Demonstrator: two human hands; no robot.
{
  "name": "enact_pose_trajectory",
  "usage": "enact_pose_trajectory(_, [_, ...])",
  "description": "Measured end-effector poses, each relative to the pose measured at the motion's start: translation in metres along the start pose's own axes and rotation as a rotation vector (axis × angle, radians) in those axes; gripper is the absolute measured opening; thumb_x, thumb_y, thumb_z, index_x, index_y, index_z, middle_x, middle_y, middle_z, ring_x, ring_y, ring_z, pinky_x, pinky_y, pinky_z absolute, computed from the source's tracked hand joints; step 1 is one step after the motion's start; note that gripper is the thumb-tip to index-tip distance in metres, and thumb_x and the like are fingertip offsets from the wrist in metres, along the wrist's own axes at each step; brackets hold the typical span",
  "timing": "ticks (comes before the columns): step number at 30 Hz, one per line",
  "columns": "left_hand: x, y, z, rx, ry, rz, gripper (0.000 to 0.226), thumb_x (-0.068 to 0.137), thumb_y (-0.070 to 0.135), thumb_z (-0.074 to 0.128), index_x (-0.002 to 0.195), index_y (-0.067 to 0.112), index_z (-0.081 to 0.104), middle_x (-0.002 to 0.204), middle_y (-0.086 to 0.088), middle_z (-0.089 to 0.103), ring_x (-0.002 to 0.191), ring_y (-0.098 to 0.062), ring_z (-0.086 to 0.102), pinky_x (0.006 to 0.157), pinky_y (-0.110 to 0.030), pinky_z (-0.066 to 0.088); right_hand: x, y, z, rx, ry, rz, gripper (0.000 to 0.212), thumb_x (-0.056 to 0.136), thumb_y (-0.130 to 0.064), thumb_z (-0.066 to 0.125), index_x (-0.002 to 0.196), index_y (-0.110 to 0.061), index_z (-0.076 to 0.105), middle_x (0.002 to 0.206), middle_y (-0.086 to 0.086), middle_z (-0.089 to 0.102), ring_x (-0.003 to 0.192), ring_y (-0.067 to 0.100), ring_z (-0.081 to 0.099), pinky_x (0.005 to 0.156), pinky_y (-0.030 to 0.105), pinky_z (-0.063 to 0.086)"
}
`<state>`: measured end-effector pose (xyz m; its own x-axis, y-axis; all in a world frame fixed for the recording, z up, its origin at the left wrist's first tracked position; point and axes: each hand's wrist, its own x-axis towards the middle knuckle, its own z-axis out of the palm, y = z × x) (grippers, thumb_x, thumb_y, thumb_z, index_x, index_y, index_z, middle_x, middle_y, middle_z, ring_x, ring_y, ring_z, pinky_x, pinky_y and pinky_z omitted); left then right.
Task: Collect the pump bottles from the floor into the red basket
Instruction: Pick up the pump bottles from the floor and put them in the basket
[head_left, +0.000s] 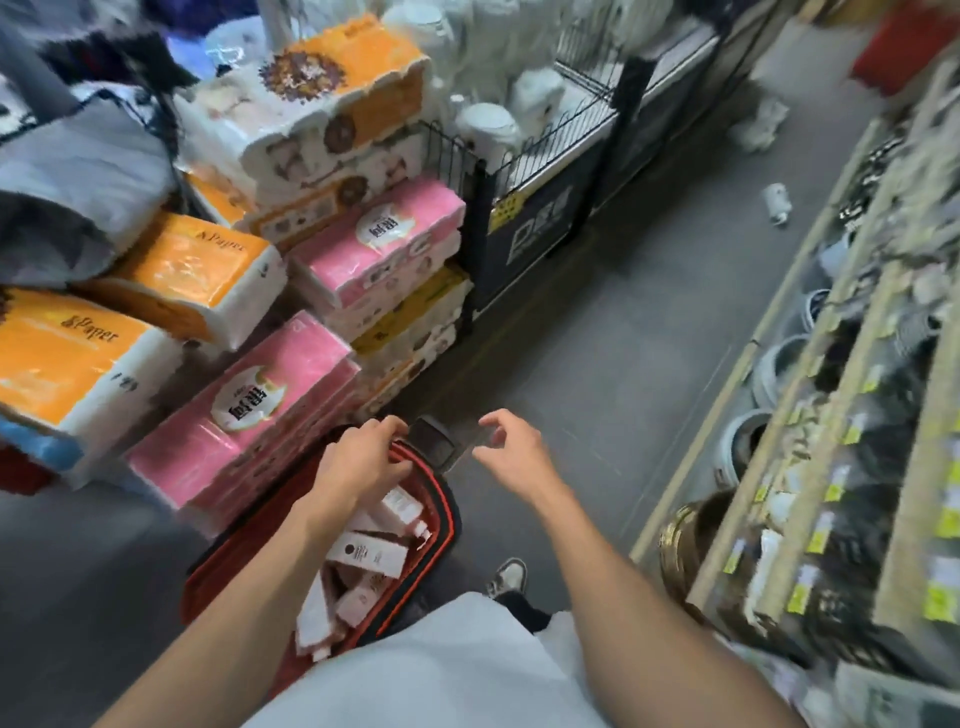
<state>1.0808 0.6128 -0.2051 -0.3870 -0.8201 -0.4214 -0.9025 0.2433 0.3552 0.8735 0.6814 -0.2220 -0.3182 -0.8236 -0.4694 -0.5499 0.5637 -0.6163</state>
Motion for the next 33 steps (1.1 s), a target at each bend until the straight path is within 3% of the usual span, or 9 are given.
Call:
enact_pose_trajectory(6, [0.046,0.097,0.004,0.046,-0.028,0.157,0.048,0.091,0.042,0.067,0.135,0.033,0.051,0.127,0.002,0.062,0.117,-0.022,0.059,0.094,-0.044,0.052,-0.002,0.066,-0.078,0.169,0.201,0.114,0.039,0.084,-0.029,0.072,0.122,-0.030,0.063,0.100,-0.006,0.061,0.098,0.020,0.062,0.089,0.034,0.050])
enact_pose_trajectory(15, [0.103,0.235,0.021,0.006,-0.086,0.347,0.053,0.092,0.038,0.073,0.139,0.028,0.051,0.131,0.002,0.059,0.117,-0.017,0.059,0.088,-0.026,0.048,-0.002,0.136,-0.182,0.352,0.441,0.221,0.035,0.086,-0.029,0.069,0.120,-0.032,0.062,0.105,-0.007,0.063,0.097,0.015,0.063,0.080,0.028,0.049])
enact_pose_trajectory(21, [0.141,0.292,0.020,0.088,-0.086,0.444,0.052,0.091,0.039,0.073,0.137,0.031,0.050,0.132,0.004,0.059,0.120,-0.017,0.057,0.093,-0.033,0.055,-0.003,0.171,-0.232,0.439,0.576,0.280,0.033,0.088,-0.028,0.071,0.119,-0.033,0.061,0.106,-0.008,0.061,0.090,0.011,0.061,0.074,0.026,0.042])
enact_pose_trajectory(25, [0.172,0.315,0.021,0.139,-0.104,0.498,0.051,0.092,0.039,0.071,0.138,0.033,0.049,0.134,0.005,0.057,0.123,-0.015,0.055,0.090,-0.030,0.052,0.011,0.184,-0.252,0.478,0.620,0.309,0.033,0.088,-0.027,0.072,0.119,-0.031,0.061,0.106,-0.007,0.061,0.091,0.008,0.060,0.074,0.025,0.043])
enact_pose_trajectory(33, [0.254,0.364,-0.014,0.188,-0.058,0.588,0.053,0.089,0.044,0.071,0.137,0.036,0.049,0.131,0.005,0.060,0.121,-0.019,0.057,0.094,-0.043,0.054,0.074,0.177,-0.306,0.476,0.688,0.335,0.035,0.085,-0.025,0.073,0.118,-0.030,0.063,0.103,-0.008,0.061,0.088,0.009,0.061,0.074,0.026,0.046])
